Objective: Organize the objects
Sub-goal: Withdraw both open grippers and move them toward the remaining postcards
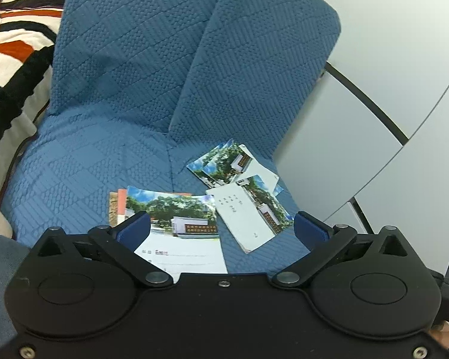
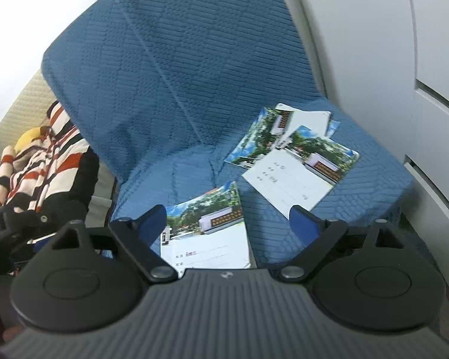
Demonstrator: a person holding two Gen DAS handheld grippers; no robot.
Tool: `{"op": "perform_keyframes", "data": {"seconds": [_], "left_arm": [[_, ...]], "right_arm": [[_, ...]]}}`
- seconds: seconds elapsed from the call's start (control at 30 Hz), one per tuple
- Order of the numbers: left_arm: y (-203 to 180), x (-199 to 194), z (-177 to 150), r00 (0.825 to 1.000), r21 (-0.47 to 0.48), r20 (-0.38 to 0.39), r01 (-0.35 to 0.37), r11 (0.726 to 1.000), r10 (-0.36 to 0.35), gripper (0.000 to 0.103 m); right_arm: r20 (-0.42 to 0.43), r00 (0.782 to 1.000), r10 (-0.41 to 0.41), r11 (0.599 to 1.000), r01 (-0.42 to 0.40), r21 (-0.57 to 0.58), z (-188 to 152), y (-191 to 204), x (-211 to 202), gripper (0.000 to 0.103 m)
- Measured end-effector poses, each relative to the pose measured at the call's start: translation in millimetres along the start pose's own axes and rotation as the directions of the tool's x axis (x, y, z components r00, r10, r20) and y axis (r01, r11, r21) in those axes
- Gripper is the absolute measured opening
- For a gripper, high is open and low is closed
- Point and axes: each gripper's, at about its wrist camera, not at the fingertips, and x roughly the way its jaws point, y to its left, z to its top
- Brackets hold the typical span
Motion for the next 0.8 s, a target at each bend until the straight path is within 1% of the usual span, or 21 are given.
{"op": "perform_keyframes", "data": {"seconds": [0.07, 0.27, 0.5, 0.8], "left_arm": [[-4.8, 3.7, -0.1, 1.0, 0.006, -0.001, 0.019, 1.0, -0.019, 0.102], [-13.5, 19.6, 5.3, 0.999, 0.039, -0.013, 0.054, 0.998, -0.053, 0.102], [-18.6, 50.2, 11.2, 0.997, 0.095, -0.037, 0.068, 0.993, -0.064, 0.102], [-19.3, 101.2, 24.4, 0.995, 0.151, -0.066, 0.079, 0.985, -0.069, 0.102]], "right_arm": [[0.0, 1.0, -0.022, 1.0, 0.022, 0.012, -2.0, -4.1, -0.4, 0.09], [0.005, 0.998, -0.056, 0.998, 0.055, 0.024, -6.5, -12.0, 1.0, 0.09], [-0.005, 0.995, -0.096, 0.994, 0.096, 0.057, -12.8, -23.7, 16.8, 0.09], [-0.016, 0.99, -0.143, 0.986, 0.144, 0.08, -13.4, -40.7, 46.7, 0.09]]}}
